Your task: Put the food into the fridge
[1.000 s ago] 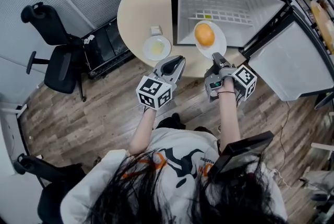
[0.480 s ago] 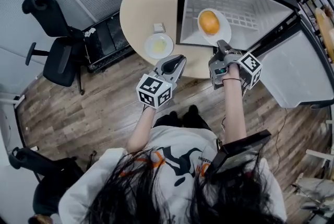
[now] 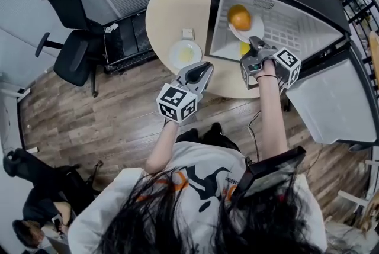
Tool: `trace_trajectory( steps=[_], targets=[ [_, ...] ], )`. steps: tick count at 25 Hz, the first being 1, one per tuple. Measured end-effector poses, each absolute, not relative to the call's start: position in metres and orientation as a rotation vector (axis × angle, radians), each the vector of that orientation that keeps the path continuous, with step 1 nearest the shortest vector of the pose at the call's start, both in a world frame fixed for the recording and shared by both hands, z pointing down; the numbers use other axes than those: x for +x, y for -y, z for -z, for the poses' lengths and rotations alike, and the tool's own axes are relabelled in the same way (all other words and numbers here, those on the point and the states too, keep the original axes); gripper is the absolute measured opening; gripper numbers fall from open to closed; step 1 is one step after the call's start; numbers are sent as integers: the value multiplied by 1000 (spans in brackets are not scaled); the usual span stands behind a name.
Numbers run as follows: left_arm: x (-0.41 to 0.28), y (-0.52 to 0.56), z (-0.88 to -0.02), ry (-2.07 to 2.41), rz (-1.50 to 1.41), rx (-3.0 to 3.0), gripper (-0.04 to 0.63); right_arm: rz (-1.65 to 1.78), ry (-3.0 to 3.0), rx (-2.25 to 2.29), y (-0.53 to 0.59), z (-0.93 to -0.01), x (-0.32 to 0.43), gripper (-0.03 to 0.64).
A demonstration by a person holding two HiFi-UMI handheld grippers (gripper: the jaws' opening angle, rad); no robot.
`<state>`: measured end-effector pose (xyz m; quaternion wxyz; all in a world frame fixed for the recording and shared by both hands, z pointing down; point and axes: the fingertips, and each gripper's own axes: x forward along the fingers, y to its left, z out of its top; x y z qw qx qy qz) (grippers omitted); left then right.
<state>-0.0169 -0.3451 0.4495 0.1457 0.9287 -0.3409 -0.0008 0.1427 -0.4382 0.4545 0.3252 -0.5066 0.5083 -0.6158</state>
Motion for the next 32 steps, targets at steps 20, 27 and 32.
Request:
trace_trajectory(
  steps=[20,27,32],
  targets=[
    [-12,357,-448,1143,1,2618,25,1632,-1459,-1459,480,-468,159,40],
    [-12,358,-447,1158,4,2615,25,1564,-1605,-1610,487,-463,164,40],
    [-14,359,-445,1174,11,2613,25,1523,-1679,-1696,488,-465,165,97]
  ],
)
